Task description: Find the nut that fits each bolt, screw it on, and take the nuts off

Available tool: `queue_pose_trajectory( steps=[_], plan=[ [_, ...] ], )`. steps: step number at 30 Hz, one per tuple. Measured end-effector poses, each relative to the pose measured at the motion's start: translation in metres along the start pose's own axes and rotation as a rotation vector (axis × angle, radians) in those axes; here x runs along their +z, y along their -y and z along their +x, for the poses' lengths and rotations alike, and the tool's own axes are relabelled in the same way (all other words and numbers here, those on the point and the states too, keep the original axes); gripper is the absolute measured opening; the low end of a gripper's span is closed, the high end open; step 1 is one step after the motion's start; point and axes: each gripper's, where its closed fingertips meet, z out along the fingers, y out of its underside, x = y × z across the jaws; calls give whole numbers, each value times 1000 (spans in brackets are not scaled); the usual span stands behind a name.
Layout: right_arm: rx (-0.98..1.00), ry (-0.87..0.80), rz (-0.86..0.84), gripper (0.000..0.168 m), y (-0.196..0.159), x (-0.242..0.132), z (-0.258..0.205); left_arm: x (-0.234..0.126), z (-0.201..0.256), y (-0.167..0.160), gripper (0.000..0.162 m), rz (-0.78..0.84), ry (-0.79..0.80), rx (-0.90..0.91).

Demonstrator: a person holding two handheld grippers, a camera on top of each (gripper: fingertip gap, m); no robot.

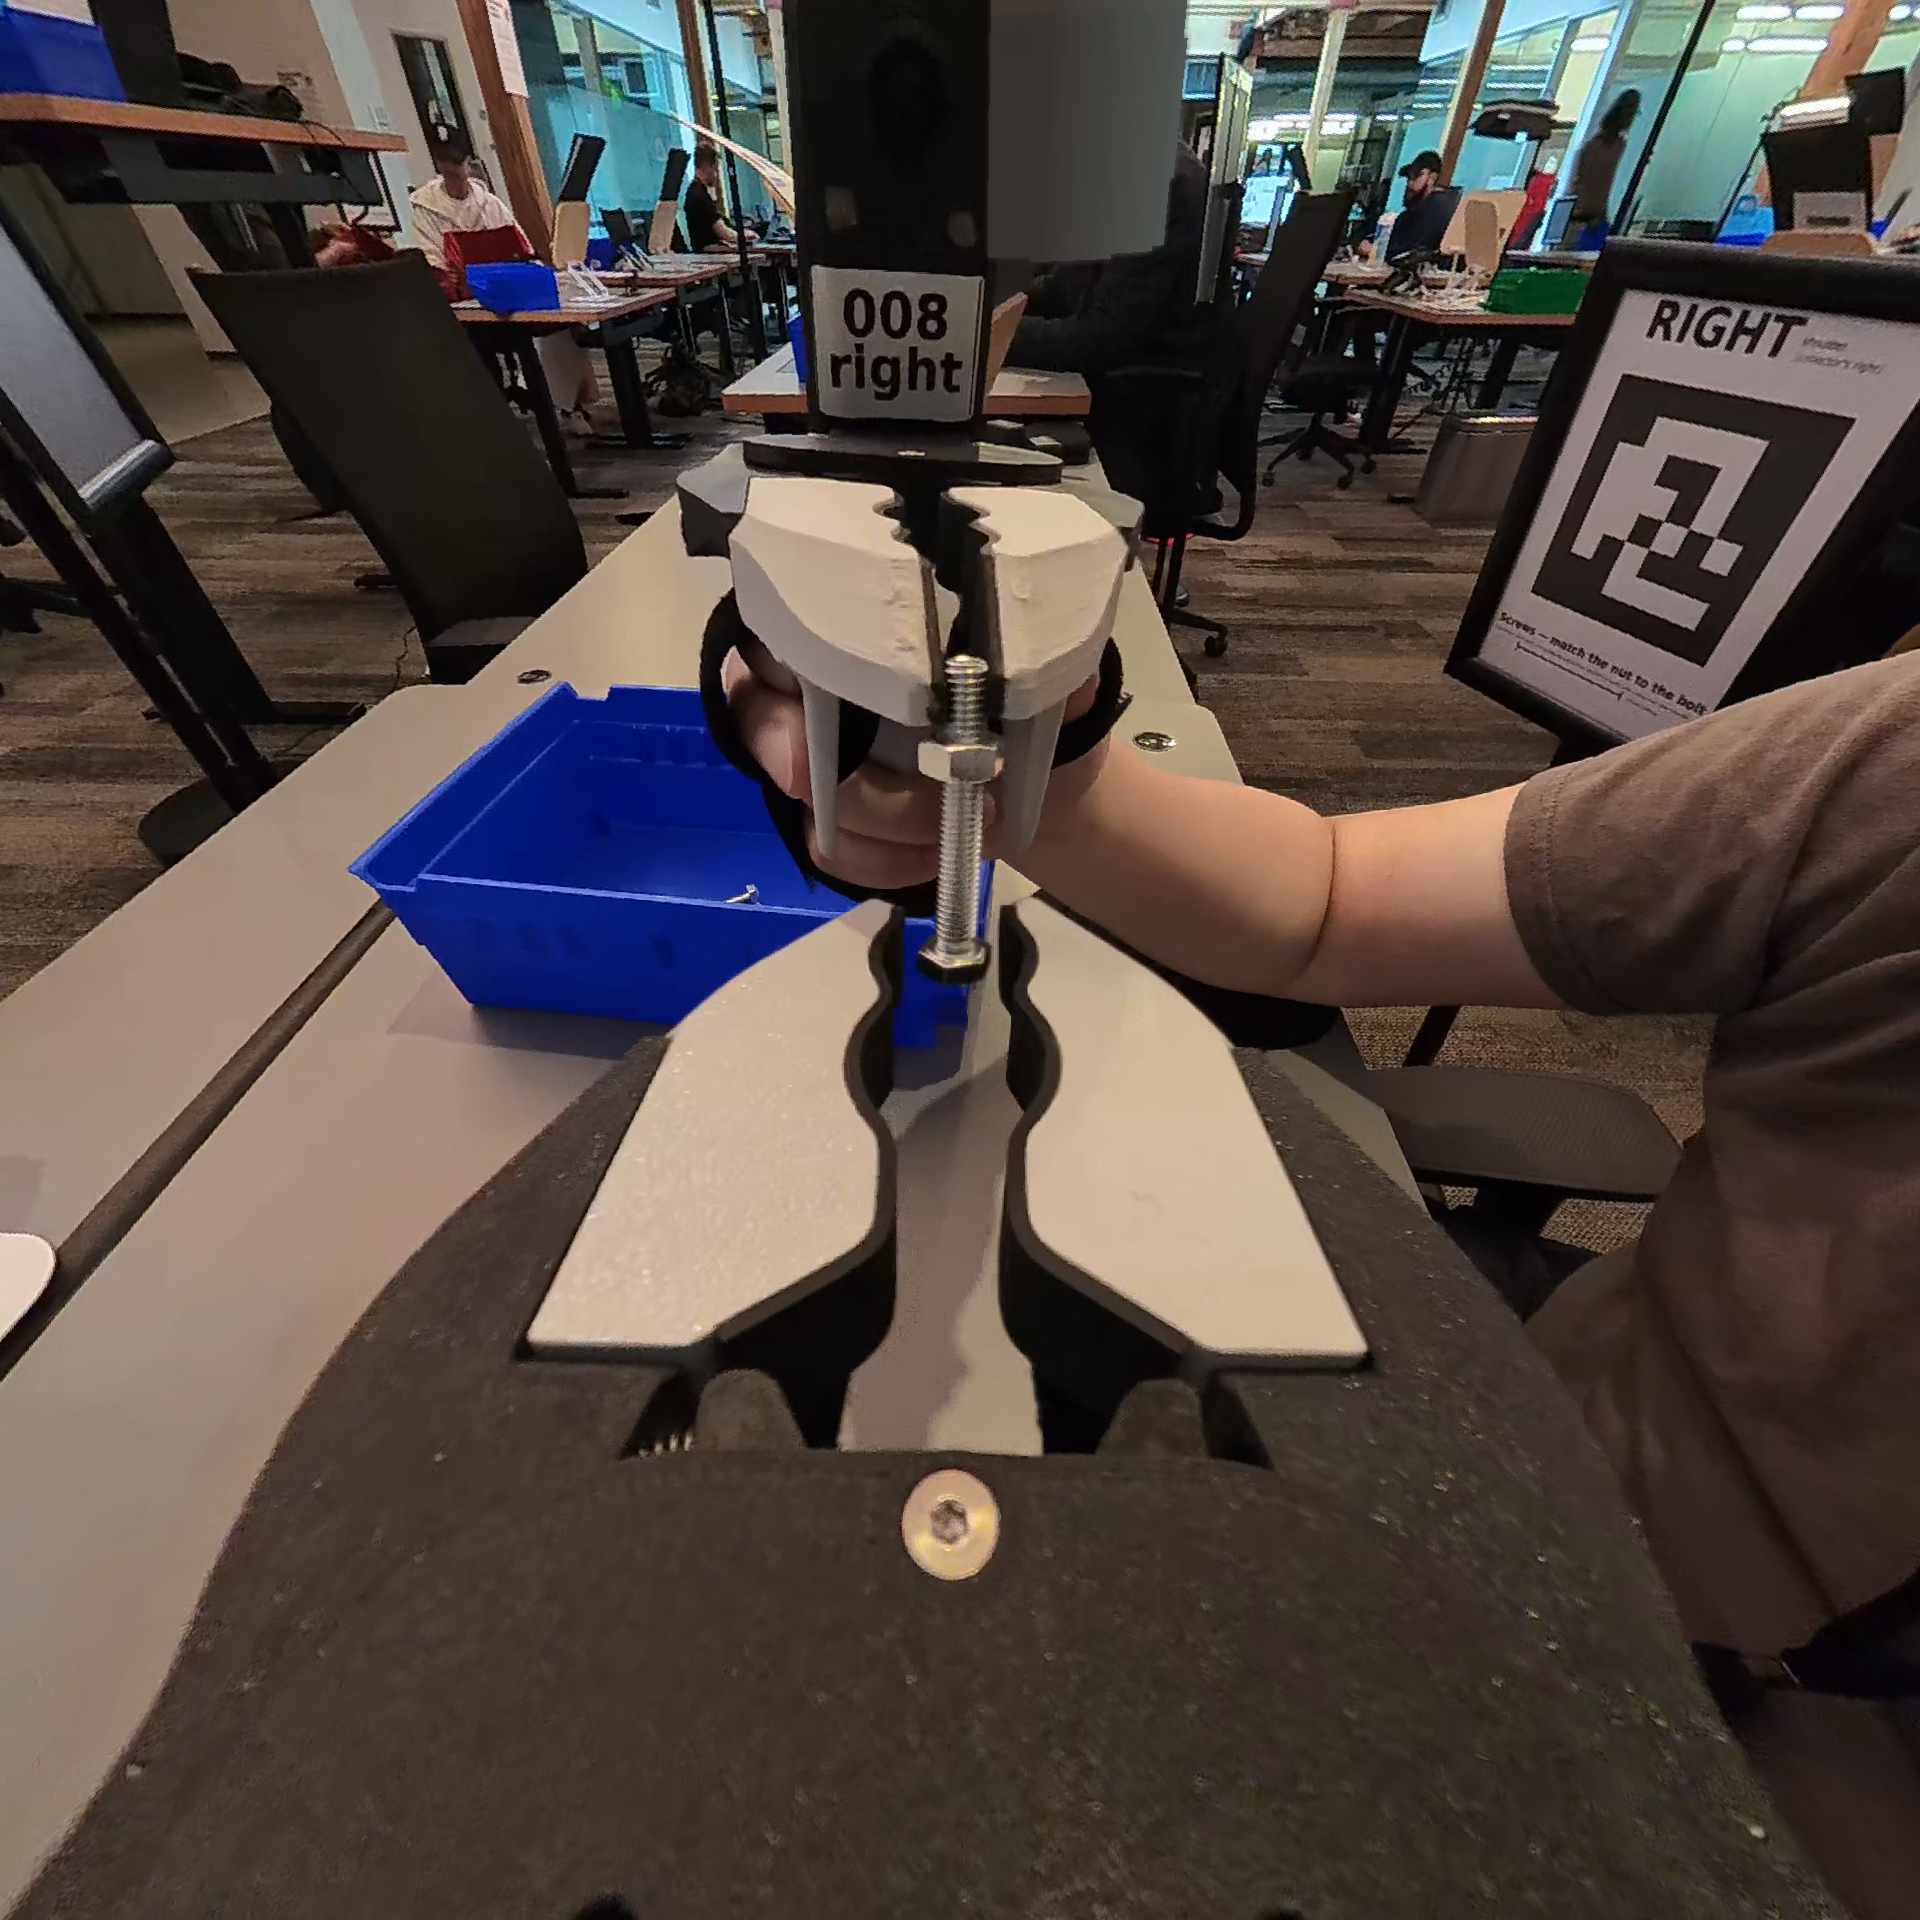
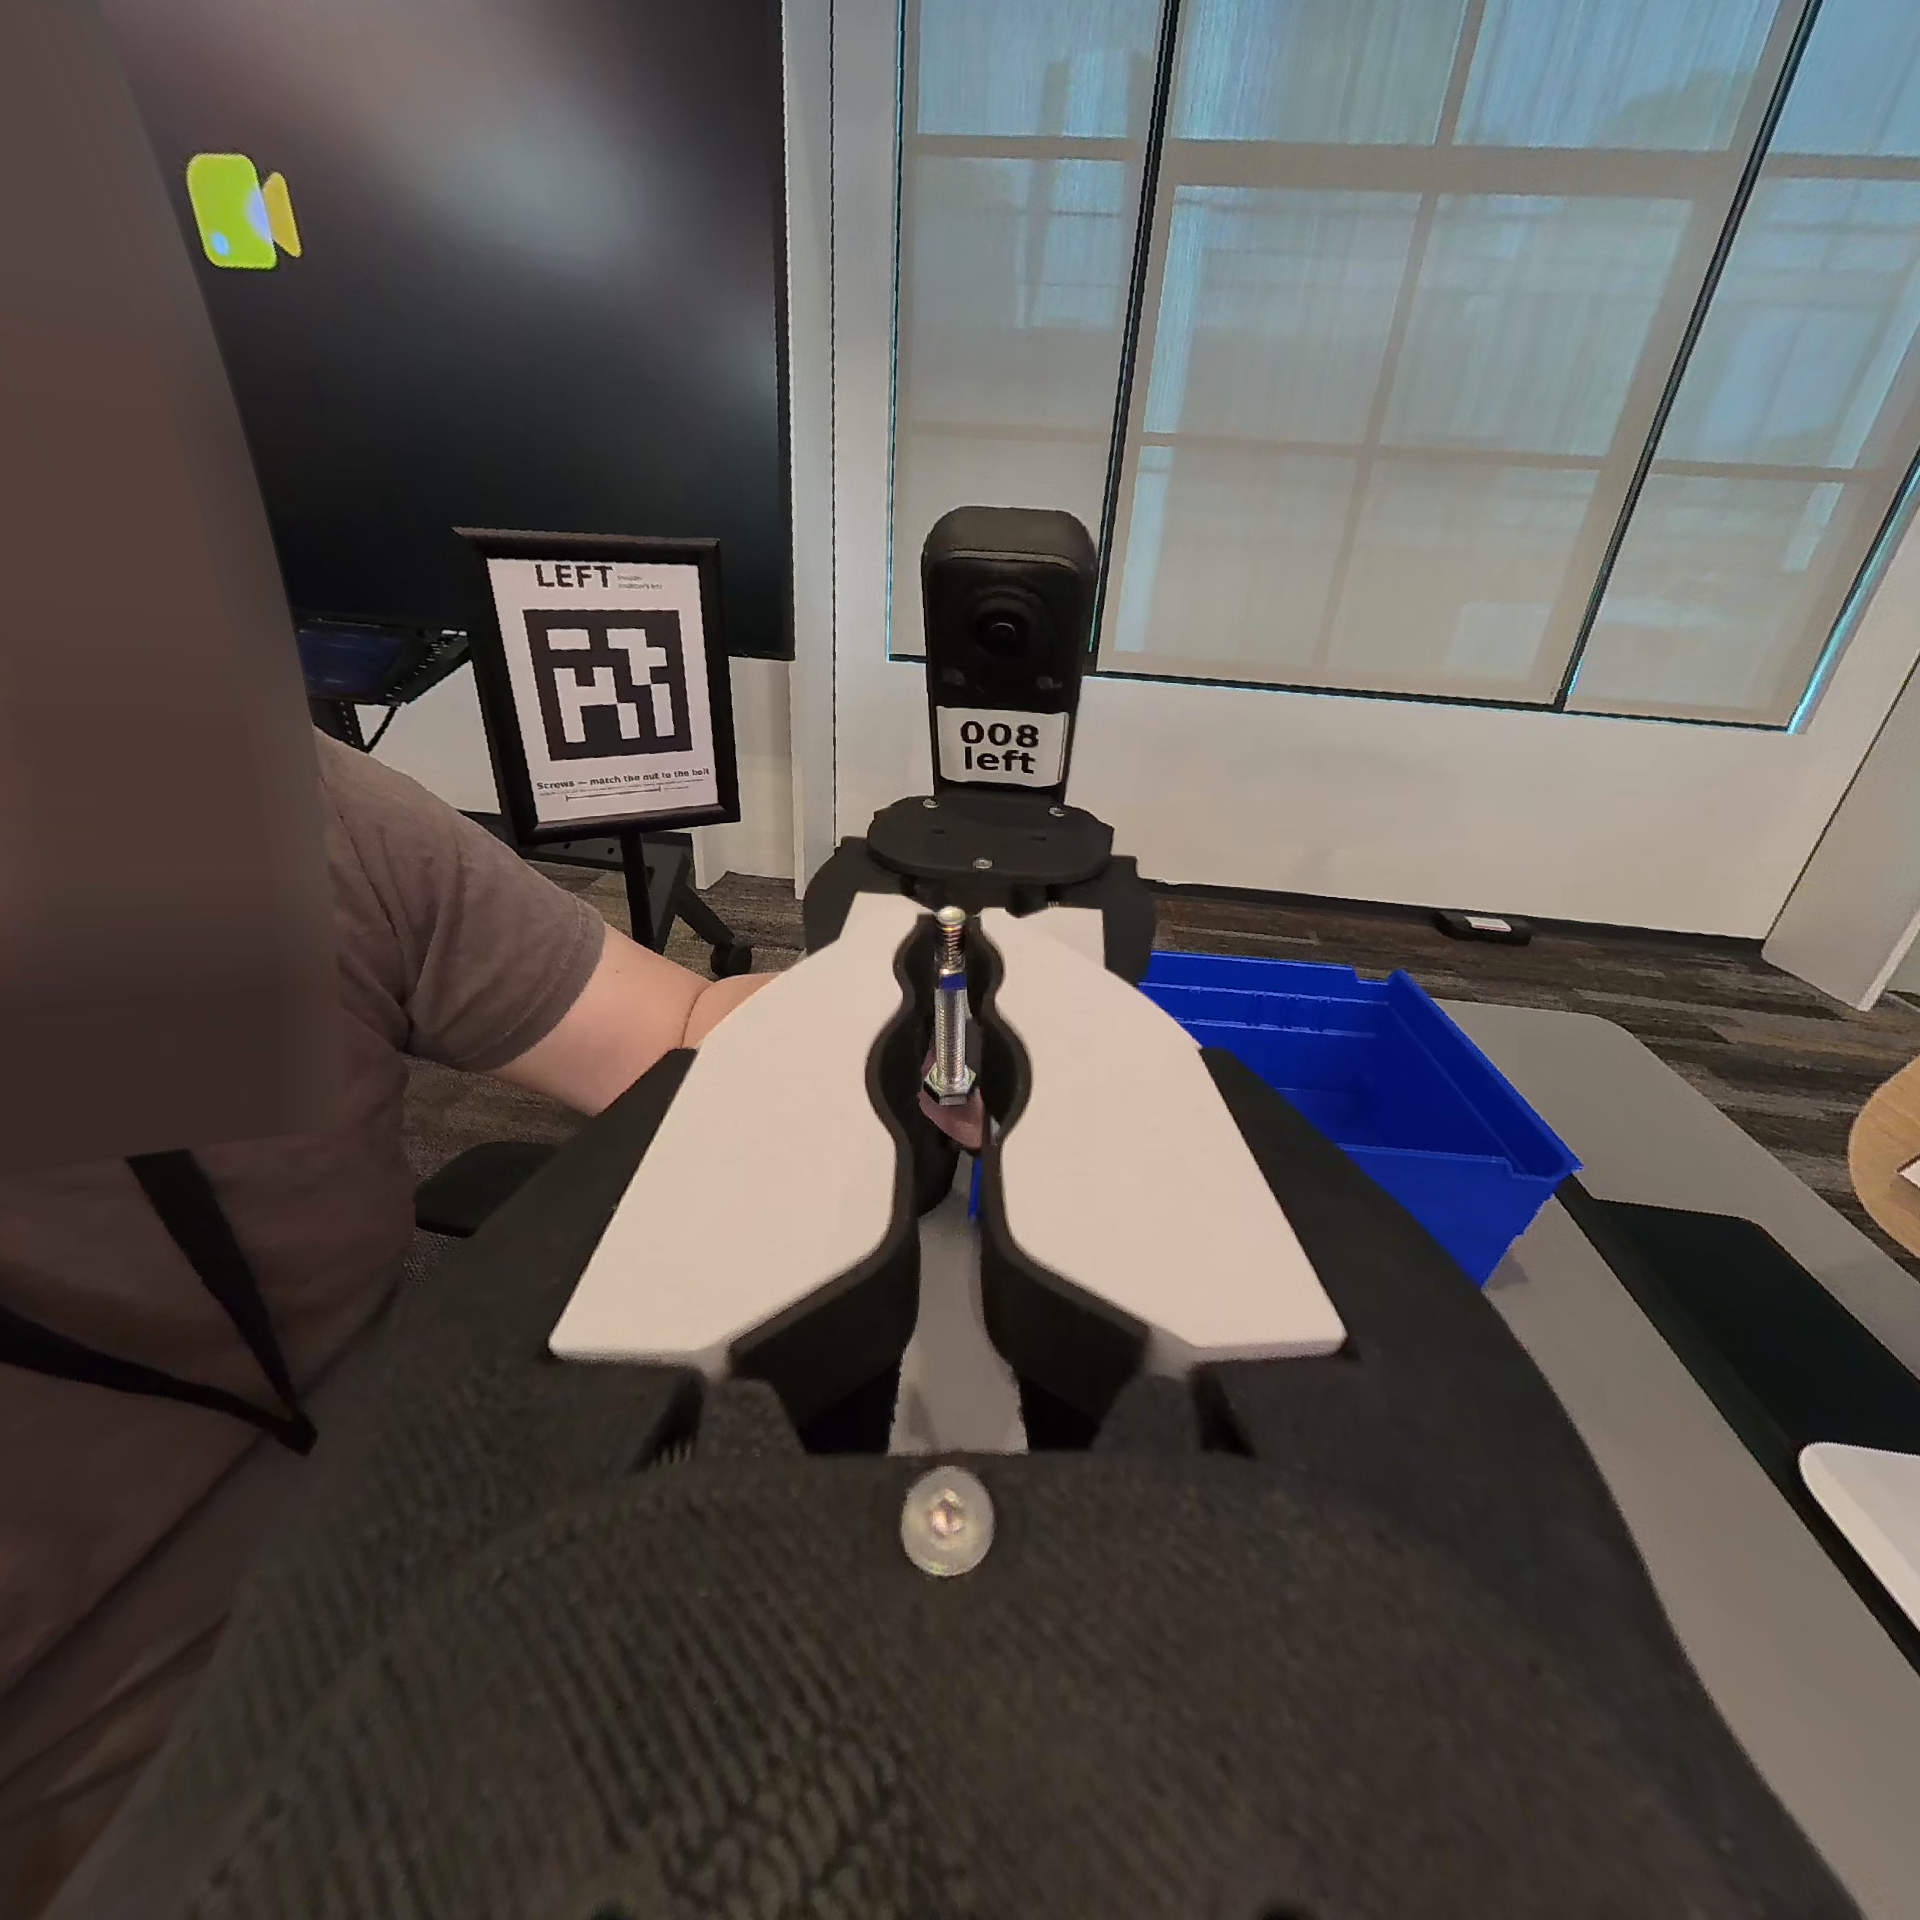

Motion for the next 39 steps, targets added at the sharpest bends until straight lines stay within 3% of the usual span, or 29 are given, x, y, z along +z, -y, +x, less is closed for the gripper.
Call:
queue_pose_trajectory(
  steps=[26,39],
  plan=[
    [-6,-45,38,6,11,-7,4,-11,-6,15,11,98,47,66],
    [5,35,37,6,10,-7,-5,-8,5,13,10,82,-11,85]
  ],
)
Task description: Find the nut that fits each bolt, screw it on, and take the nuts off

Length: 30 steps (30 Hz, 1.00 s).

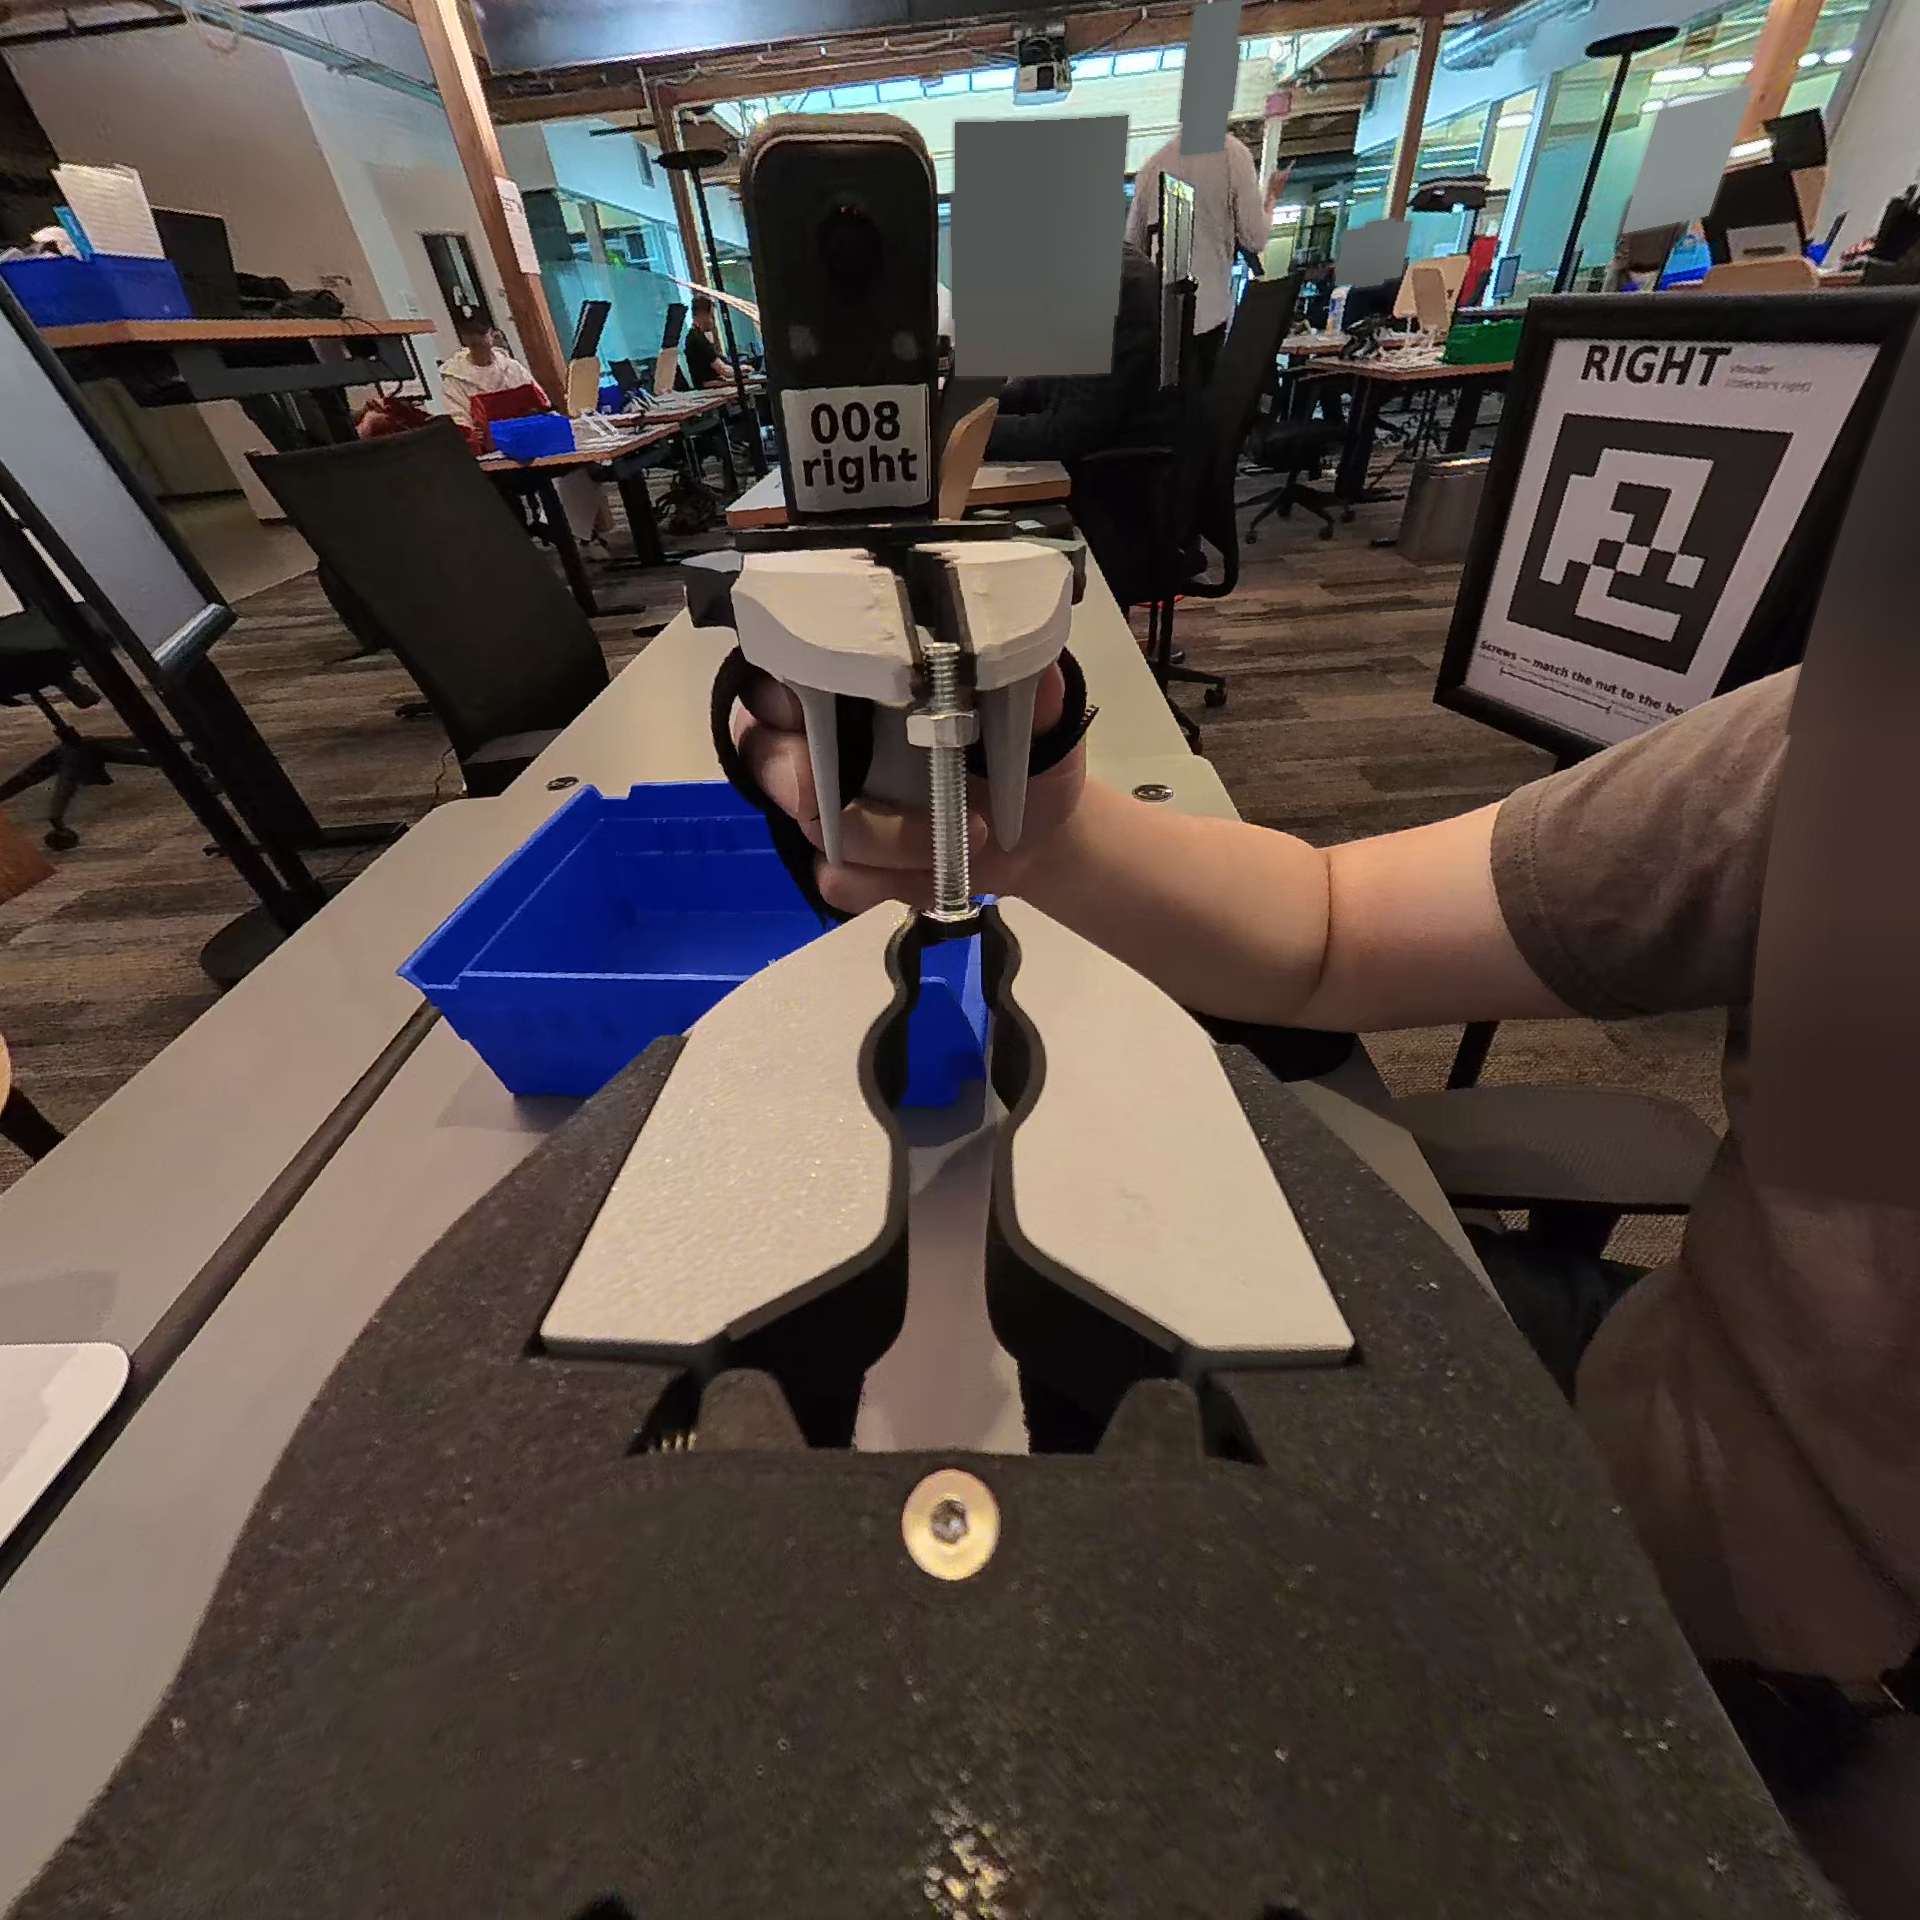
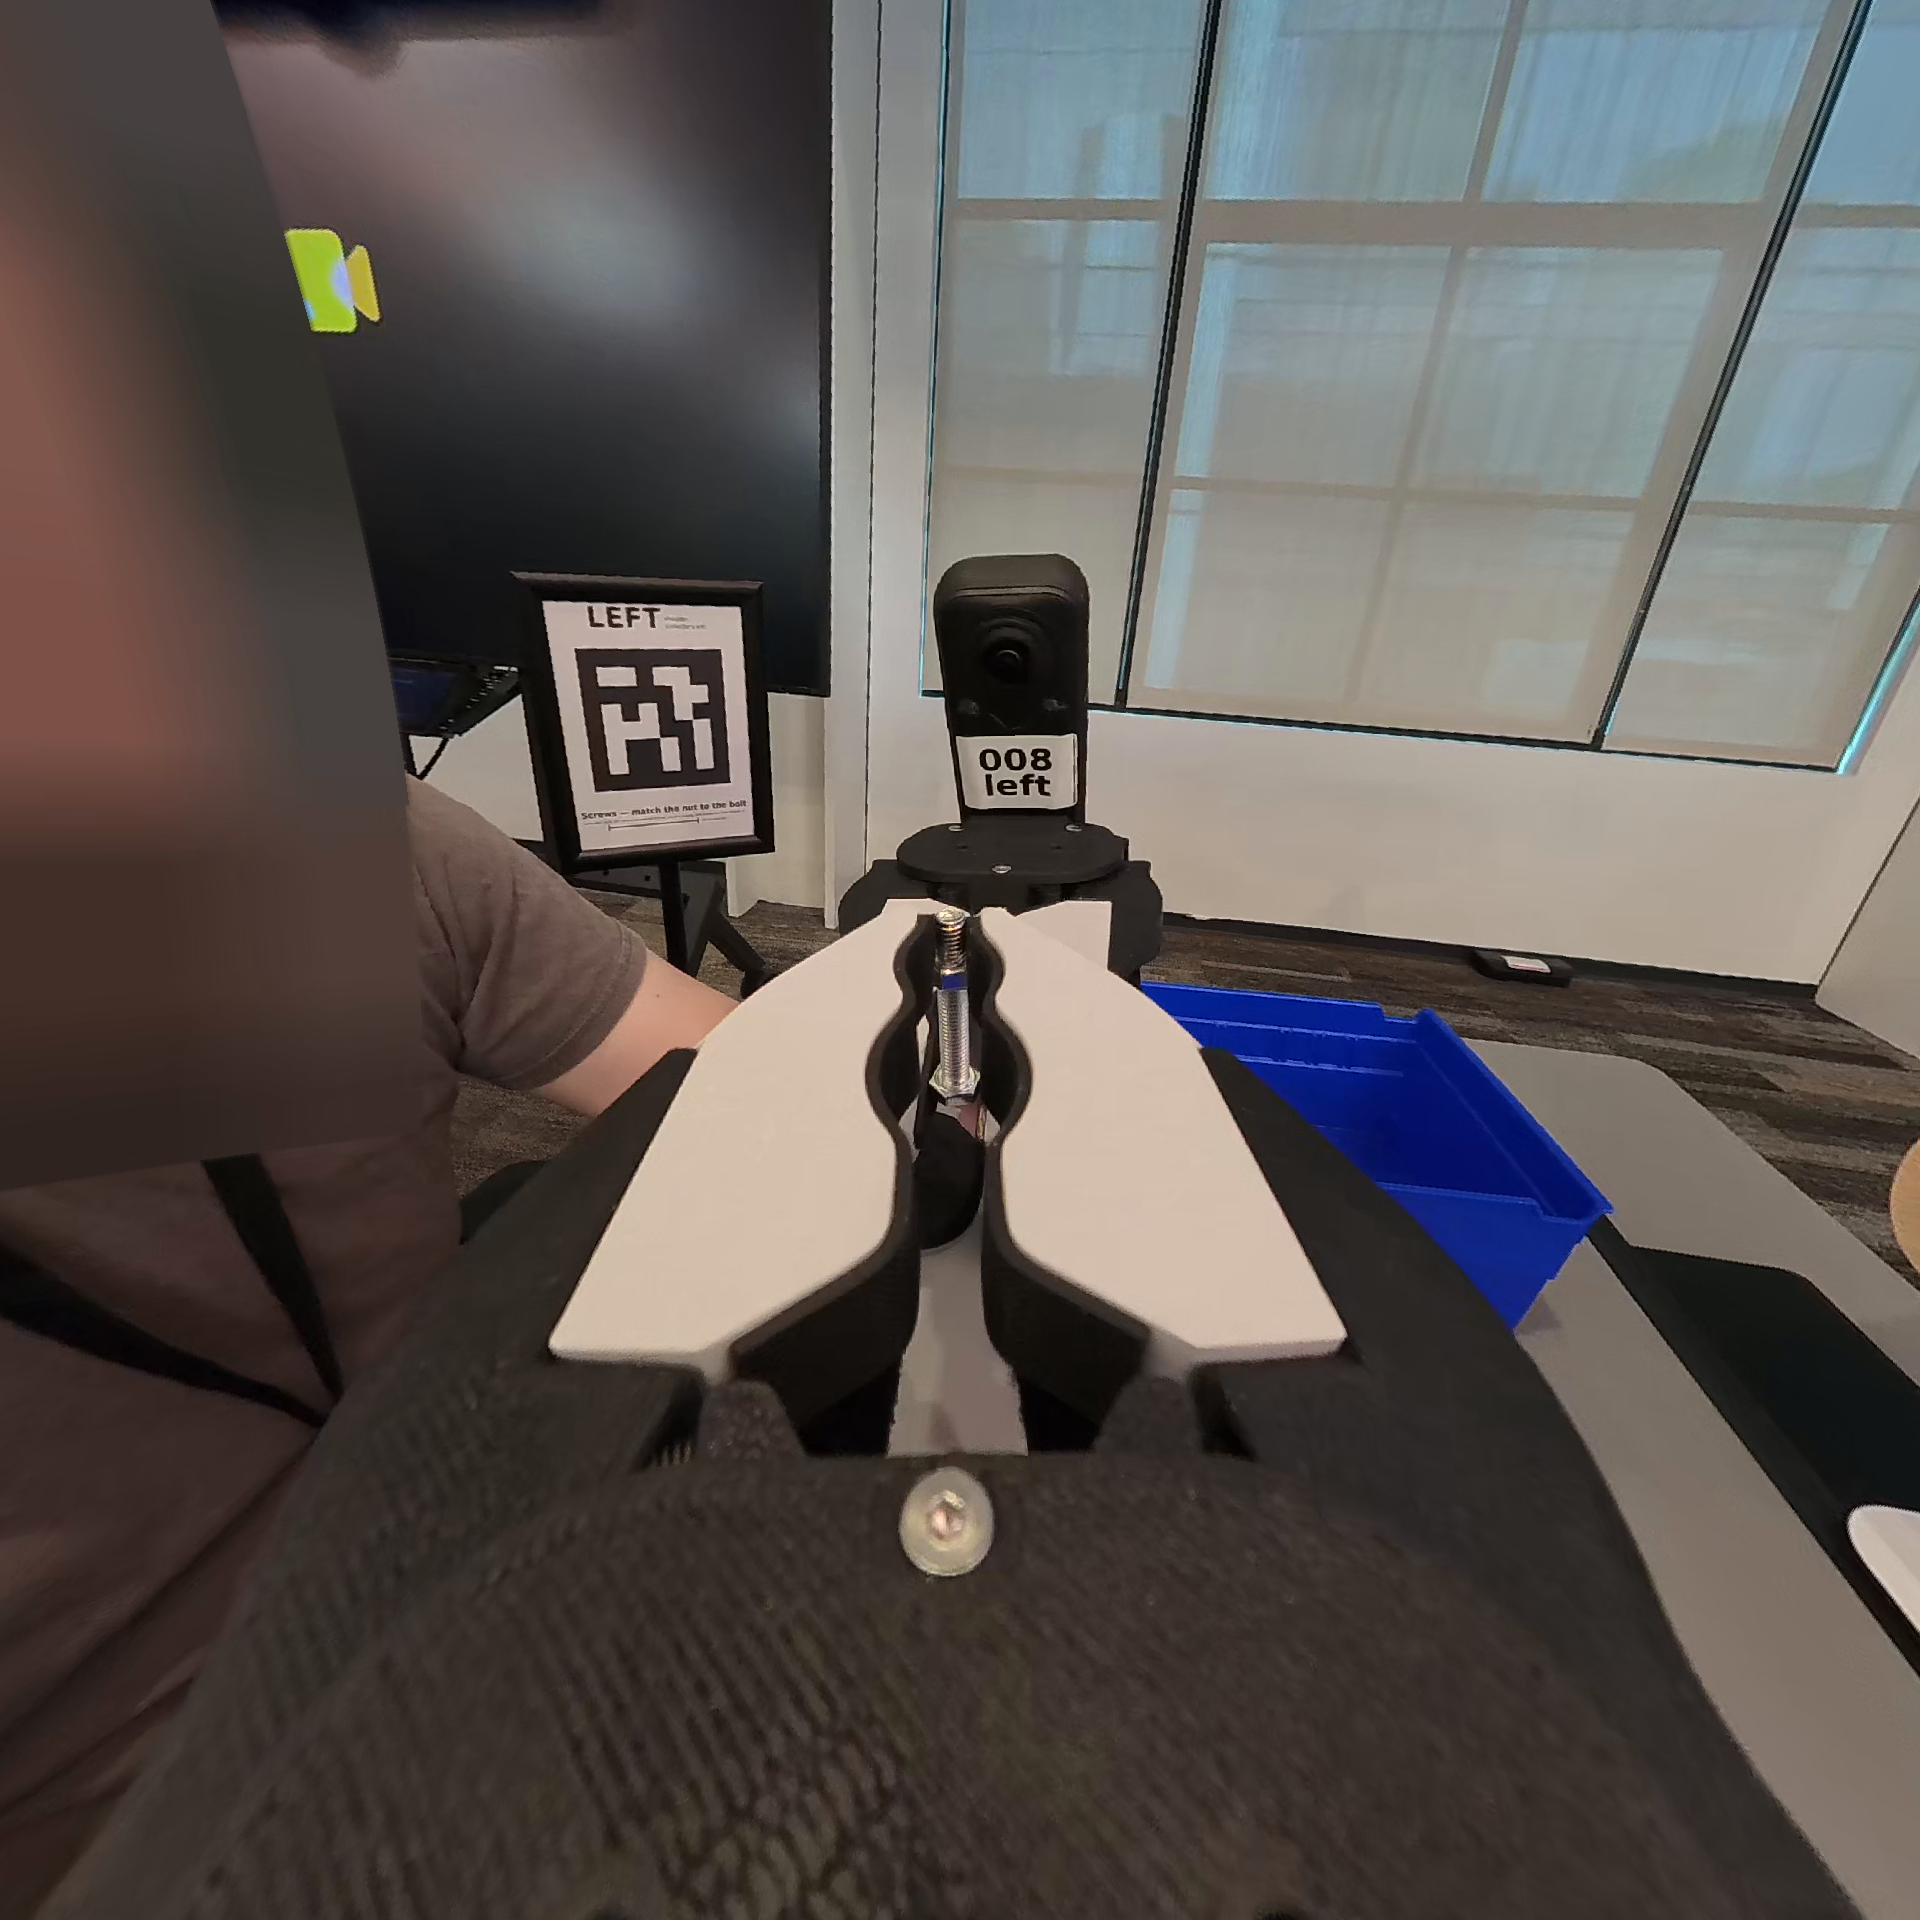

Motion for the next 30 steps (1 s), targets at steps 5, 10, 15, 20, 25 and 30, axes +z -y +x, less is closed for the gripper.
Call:
queue_pose_trajectory(
  steps=[5,10,15,20,25,30],
  plan=[
    [0,8,2,7,0,-1,-1,0,1,0,10,-3,-7,-5],
    [3,10,3,6,0,-1,0,0,2,0,10,1,-16,-12],
    [5,16,0,6,-1,-1,-1,1,3,-1,10,-6,-25,-12],
    [9,23,11,7,1,-2,-1,1,3,0,10,0,-9,6],
    [3,24,9,7,-1,0,-2,1,0,-2,10,-26,25,31],
    [-3,-33,28,22,5,-3,5,1,-8,-5,10,-35,56,7]
  ],
)
